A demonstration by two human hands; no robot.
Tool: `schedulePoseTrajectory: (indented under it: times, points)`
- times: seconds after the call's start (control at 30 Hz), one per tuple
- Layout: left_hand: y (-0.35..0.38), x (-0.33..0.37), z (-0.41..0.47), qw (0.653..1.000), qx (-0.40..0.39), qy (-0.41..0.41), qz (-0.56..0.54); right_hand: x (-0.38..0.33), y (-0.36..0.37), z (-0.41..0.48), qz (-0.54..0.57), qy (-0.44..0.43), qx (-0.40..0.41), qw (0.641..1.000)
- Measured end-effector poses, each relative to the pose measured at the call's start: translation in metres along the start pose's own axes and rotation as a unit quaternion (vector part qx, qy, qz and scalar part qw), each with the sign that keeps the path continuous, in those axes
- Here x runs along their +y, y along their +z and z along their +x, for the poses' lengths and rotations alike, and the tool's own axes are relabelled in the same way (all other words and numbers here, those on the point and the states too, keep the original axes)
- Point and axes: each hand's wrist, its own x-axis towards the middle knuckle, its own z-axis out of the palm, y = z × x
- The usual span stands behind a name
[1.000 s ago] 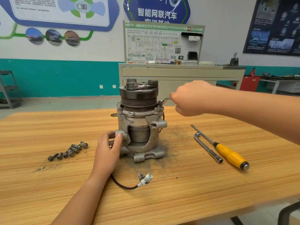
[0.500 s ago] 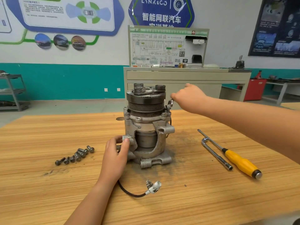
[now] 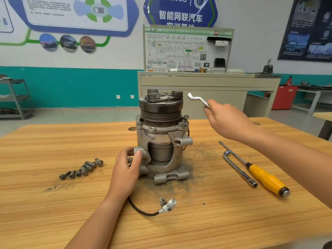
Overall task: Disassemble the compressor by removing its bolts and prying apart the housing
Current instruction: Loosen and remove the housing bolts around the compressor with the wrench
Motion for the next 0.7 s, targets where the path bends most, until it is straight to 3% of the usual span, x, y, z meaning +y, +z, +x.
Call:
schedulePoseTrajectory:
  times: [0.13, 0.3, 0.47, 0.57, 0.7]
  points:
    - [0.000, 0.000, -0.001, 1.000, 0.005, -0.006, -0.007, -0.011, -0.009, -0.007, -0.107, 0.021, -0.129, 0.986]
    - [-0.002, 0.001, -0.001, 1.000, 0.001, -0.004, -0.011, -0.028, -0.027, -0.006, -0.249, -0.007, -0.142, 0.958]
    - [-0.001, 0.001, -0.002, 1.000, -0.005, -0.010, -0.009, -0.046, -0.036, -0.009, -0.396, -0.085, -0.149, 0.902]
    - [-0.001, 0.002, -0.003, 1.000, -0.011, -0.018, -0.011, -0.047, -0.040, -0.006, -0.428, -0.102, -0.169, 0.882]
    - [-0.002, 0.005, -0.004, 1.000, -0.007, -0.025, -0.012, -0.042, -0.038, 0.000, -0.424, -0.108, -0.180, 0.881]
